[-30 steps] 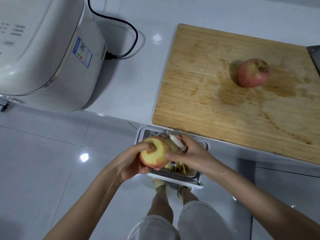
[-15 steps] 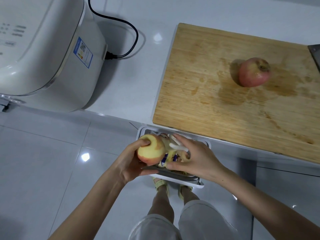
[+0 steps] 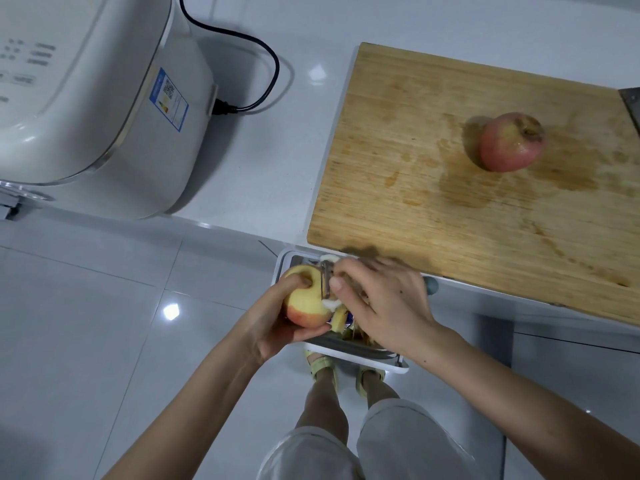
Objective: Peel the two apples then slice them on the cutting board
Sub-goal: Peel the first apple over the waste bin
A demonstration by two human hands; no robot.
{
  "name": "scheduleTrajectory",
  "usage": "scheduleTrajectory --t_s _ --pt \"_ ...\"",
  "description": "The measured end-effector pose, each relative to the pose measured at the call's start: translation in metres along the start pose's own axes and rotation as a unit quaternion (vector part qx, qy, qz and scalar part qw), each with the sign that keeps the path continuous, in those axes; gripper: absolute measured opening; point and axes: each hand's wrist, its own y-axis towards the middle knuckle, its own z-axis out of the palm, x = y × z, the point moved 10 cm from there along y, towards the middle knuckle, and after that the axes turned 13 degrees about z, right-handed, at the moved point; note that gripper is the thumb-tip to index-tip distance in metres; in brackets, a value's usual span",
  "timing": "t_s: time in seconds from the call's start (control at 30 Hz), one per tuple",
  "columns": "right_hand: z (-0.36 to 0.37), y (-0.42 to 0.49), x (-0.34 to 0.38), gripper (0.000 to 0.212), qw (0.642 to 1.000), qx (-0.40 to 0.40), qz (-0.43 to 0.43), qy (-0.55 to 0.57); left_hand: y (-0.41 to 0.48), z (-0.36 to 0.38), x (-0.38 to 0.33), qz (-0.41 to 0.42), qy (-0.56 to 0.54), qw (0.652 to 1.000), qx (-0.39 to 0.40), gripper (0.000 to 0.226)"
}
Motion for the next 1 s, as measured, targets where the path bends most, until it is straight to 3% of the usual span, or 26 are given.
scheduleTrajectory --t_s 0.07,0.33,0.83,1.0 --pt "-0.004 -0.001 0.005 0.021 0.998 -0.032 -0.013 -0.043 -0.001 -0.002 0.000 0.001 0.009 1.000 -0.003 0.028" --pt "-0.006 -0.003 0.023 0.011 0.981 -0.099 -0.086 -0.143 -0.003 0.000 -0.003 0.034 0.073 0.997 -0.015 0.016" --pt "-0.014 -0.008 0.014 0.009 0.988 -0.094 -0.122 -0.008 -0.012 0.010 0.004 0.011 0.095 0.994 0.053 0.017" --pt "0.007 -0.006 -0.022 0.009 0.995 -0.048 -0.085 -0.033 -0.025 0.011 -0.005 -0.031 0.032 0.996 0.071 0.036"
